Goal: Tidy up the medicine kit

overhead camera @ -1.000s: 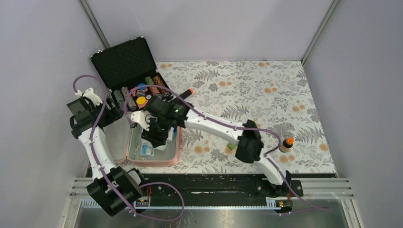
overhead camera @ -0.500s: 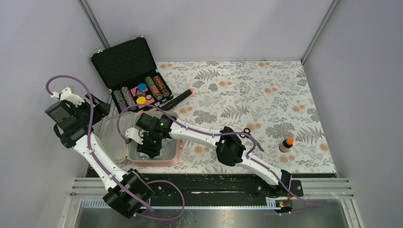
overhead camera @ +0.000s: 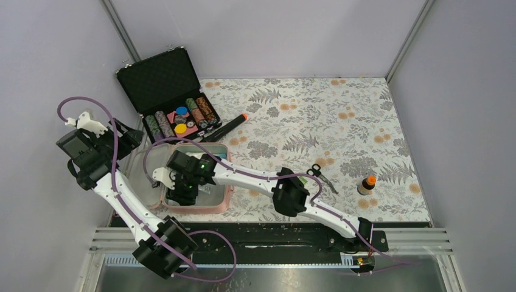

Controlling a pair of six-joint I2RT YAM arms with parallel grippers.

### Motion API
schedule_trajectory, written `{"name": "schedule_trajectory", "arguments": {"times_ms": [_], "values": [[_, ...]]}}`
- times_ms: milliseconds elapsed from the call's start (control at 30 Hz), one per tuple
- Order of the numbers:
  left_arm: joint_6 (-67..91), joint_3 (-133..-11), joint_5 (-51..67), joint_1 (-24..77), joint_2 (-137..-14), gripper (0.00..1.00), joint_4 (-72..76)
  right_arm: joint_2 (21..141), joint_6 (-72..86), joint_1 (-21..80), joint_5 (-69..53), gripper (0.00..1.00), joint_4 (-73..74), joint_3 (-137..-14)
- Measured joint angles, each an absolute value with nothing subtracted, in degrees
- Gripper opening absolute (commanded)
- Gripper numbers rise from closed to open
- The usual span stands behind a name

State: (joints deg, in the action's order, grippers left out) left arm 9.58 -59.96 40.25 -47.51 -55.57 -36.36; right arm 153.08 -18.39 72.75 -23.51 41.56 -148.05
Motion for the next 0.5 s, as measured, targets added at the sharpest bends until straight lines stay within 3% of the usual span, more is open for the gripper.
{"name": "schedule_trajectory", "arguments": {"times_ms": [100, 500], "values": [[9.56, -59.96, 40.53, -47.51, -55.57, 0.69, -36.34, 153.08, -18.17, 72.75, -23.18, 0.59, 41.45, -147.92], [15.44, -62.85, 42.33, -48.12, -55.92, 0.69, -32.47, 141.27, -16.10, 70.54, -23.79, 0.71, 39.92, -130.89]]}}
